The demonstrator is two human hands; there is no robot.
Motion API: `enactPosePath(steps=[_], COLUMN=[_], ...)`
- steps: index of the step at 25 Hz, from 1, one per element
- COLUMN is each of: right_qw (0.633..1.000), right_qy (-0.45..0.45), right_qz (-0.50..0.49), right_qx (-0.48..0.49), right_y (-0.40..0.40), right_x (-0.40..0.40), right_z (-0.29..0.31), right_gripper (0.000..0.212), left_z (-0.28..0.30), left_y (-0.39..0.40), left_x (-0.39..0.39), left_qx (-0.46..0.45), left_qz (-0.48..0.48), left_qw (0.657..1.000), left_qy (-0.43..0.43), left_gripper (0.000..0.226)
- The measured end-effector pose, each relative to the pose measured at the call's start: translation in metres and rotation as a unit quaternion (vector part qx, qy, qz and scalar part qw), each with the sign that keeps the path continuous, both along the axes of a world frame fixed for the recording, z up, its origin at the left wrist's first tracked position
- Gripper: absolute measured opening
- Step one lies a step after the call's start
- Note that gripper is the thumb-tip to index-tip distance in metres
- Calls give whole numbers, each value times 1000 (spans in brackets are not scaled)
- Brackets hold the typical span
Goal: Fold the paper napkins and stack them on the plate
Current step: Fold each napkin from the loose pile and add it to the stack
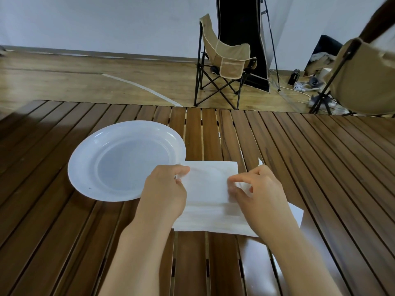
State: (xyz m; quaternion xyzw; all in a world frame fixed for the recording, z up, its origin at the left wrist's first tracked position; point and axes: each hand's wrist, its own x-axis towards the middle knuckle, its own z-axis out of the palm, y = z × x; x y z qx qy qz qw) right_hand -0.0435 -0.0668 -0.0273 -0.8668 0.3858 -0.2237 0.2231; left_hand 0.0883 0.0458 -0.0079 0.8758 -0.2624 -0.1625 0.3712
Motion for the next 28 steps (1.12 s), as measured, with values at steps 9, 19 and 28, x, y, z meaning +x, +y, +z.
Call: enactPosePath(steps=[9,19,28], right_qw=[981,967,963], right_qy=[-92,-10,10], right_qz=[-160,-186,-151], right_qx=[59,172,221], right_y=[-14,-22,-23], right_x=[-17,-16,-26], right_z=[10,-5,5], right_gripper=[11,28,22], left_z=[8,7,4], left_y=[3,4,3], left_x=[1,-1,0], left_qx=[-45,-34,-23], left_qz=[19,8,5], left_qw=[996,998,999], left_qy=[-68,-52,-39], left_gripper=[23,22,21])
